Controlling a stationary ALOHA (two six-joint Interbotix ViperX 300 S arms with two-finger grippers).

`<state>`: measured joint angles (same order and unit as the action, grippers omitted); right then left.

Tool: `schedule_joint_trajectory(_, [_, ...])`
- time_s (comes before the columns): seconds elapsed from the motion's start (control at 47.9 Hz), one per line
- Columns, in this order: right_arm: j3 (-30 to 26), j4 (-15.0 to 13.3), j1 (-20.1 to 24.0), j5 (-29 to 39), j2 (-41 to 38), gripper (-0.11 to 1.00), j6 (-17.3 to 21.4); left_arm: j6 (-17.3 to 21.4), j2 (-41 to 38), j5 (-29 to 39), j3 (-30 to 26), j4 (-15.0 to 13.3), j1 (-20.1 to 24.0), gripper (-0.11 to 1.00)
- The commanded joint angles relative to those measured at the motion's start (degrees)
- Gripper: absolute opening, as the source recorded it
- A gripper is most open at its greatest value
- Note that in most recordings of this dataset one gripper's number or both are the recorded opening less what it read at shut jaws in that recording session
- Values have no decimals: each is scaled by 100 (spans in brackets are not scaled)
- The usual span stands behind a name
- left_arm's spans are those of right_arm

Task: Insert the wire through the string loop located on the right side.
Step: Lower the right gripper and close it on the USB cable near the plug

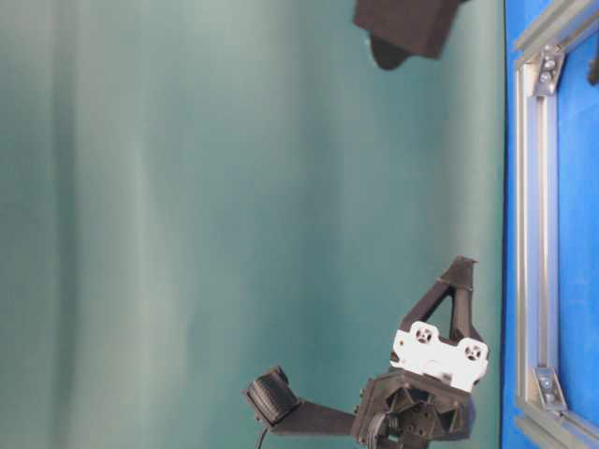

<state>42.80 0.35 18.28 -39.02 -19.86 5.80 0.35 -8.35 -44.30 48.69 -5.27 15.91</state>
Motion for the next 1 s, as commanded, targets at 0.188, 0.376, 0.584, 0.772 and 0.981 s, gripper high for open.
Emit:
schedule_joint_trajectory(0.188, [-193,18,26,-62,-53,75,9,0,185,-35,-26,9,9,0])
schedule_joint_trajectory(0.376, [-193,-9,26,-70,-62,46,-26,0,202,-26,9,18,9,0])
schedule_joint_trajectory(0.584, [-202,-26,18,-70,-62,0,-26,0,202,-26,9,9,9,0])
schedule_joint_trajectory(0.772, [-211,-44,26,-70,-62,-4,-26,0,202,-35,18,9,9,0])
schedule_joint_trajectory(0.981, [-202,-35,26,-97,-26,-4,-18,-9,202,-26,26,9,9,0])
